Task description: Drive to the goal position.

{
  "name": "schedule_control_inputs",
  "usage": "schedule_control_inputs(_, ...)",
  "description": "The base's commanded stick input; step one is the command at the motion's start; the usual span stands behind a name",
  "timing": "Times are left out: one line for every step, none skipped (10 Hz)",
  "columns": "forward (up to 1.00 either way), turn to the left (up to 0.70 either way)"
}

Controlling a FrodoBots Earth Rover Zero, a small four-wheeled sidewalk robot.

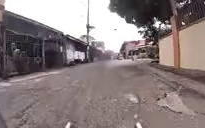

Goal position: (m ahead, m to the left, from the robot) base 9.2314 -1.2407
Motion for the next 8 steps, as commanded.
schedule_control_inputs(0.70, 0.00)
schedule_control_inputs(0.70, 0.00)
schedule_control_inputs(0.70, 0.00)
schedule_control_inputs(0.70, 0.00)
schedule_control_inputs(0.70, 0.00)
schedule_control_inputs(0.70, 0.00)
schedule_control_inputs(0.70, 0.00)
schedule_control_inputs(0.70, 0.00)
